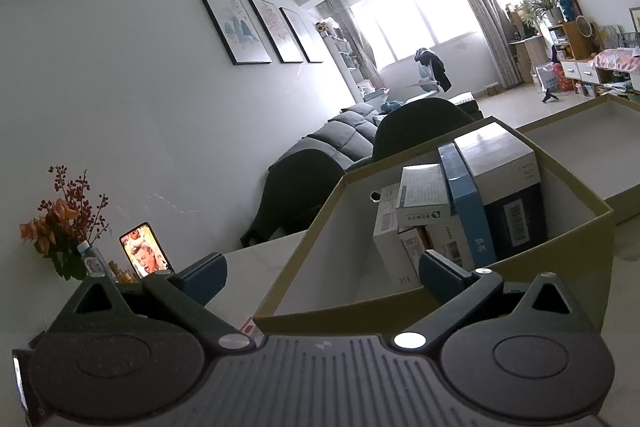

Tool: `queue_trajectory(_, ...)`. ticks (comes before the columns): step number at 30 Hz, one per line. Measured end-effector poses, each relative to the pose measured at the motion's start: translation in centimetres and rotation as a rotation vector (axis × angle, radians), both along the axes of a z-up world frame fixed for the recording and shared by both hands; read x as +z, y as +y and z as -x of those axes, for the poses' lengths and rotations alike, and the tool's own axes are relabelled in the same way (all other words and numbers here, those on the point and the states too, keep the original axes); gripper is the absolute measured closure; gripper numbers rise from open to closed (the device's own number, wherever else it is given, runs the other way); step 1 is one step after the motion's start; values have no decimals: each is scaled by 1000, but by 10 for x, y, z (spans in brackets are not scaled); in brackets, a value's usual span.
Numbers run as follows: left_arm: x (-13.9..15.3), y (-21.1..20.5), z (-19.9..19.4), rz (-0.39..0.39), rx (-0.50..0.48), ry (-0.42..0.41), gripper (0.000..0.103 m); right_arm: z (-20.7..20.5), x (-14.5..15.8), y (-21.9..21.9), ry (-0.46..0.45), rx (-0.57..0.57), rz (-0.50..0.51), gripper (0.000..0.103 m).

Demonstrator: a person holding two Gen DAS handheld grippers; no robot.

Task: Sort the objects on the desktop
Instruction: 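Move the left gripper toward the white barcode leaflet on the table, then close the left gripper on the white barcode leaflet, then lift the leaflet with the left gripper and carry it over the beige box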

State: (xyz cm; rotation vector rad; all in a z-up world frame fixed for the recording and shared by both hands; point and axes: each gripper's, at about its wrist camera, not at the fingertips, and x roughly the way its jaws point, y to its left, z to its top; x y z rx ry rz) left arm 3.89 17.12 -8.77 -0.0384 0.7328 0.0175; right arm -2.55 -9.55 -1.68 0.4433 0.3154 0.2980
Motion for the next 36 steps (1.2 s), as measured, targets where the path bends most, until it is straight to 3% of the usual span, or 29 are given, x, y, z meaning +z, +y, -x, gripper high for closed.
queue_trajectory(11, -13, -1, 7, -1, 31, 25, 1, 2, 1, 0, 1, 2, 15, 1)
queue_trajectory(14, -15, -1, 9, -2, 42, 23, 5, 3, 2, -1, 3, 3, 11, 1)
queue_trajectory(18, -14, -4, 11, -32, 44, 9, 18, 4, 2, -3, 7, 3, 4, 1)
queue_trajectory(21, -12, -4, 12, -29, 49, -1, 36, 5, 2, -4, 7, 2, -1, 1)
queue_trajectory(36, -1, -13, 12, -9, 52, -22, 36, 10, 3, -14, 3, -7, -20, 1)
